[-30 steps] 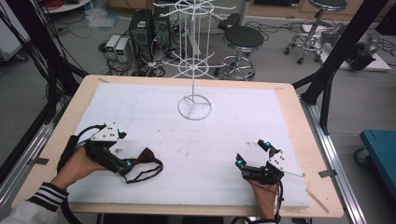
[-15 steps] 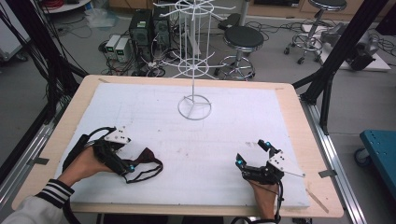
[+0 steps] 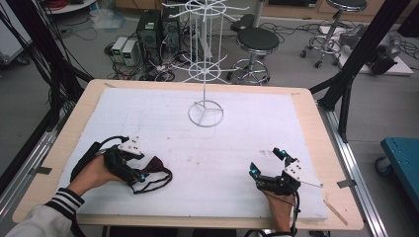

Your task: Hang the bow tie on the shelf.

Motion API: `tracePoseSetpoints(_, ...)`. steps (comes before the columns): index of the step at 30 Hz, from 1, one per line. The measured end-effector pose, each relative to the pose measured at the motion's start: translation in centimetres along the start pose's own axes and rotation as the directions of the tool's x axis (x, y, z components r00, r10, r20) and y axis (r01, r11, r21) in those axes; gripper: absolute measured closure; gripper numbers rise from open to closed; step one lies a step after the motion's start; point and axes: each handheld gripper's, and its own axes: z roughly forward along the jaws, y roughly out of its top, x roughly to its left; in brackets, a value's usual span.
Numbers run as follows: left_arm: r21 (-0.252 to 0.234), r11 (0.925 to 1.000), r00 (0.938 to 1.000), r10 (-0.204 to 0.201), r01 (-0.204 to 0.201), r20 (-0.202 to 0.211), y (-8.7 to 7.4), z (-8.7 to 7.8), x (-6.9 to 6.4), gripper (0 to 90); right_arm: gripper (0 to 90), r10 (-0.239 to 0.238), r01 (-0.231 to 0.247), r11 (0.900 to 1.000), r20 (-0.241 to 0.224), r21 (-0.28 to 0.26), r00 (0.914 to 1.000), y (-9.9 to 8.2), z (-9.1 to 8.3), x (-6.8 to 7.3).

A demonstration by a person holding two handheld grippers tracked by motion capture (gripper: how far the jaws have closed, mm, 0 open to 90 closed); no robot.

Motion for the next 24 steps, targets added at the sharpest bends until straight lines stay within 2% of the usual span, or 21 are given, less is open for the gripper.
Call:
tracePoseSetpoints(3, 0.03, 0.9995, 1.0, -0.003, 0.003, -0.009, 0.08, 0.31, 0.07, 31.4, 0.6, -0.001, 0.001, 1.0, 0.0, -0.003, 1.0, 0.0, 0.01, -0.03)
tracePoseSetpoints(5, 0.032, 0.9994, 0.9999, -0.014, 0.014, -0.003, 0.04, 0.49, 0.1, 34.7, 0.6, -0.001, 0.001, 1.0, 0.0, -0.003, 1.0, 0.0, 0.0, -0.05)
tracePoseSetpoints(11, 0.078, 0.9969, 0.9999, -0.009, 0.009, -0.005, 0.12, 0.69, 0.04, 42.4, 0.6, 0.005, -0.005, 1.0, 0.0, -0.002, 1.0, 0.0, -0.01, -0.03)
tracePoseSetpoints(24, 0.116, 0.9931, 0.9999, -0.014, 0.014, -0.004, 0.26, 1.01, -0.08, 63.2, 0.6, 0.003, -0.003, 1.0, 0.0, 0.0, 1.0, 0.0, -0.02, -0.01)
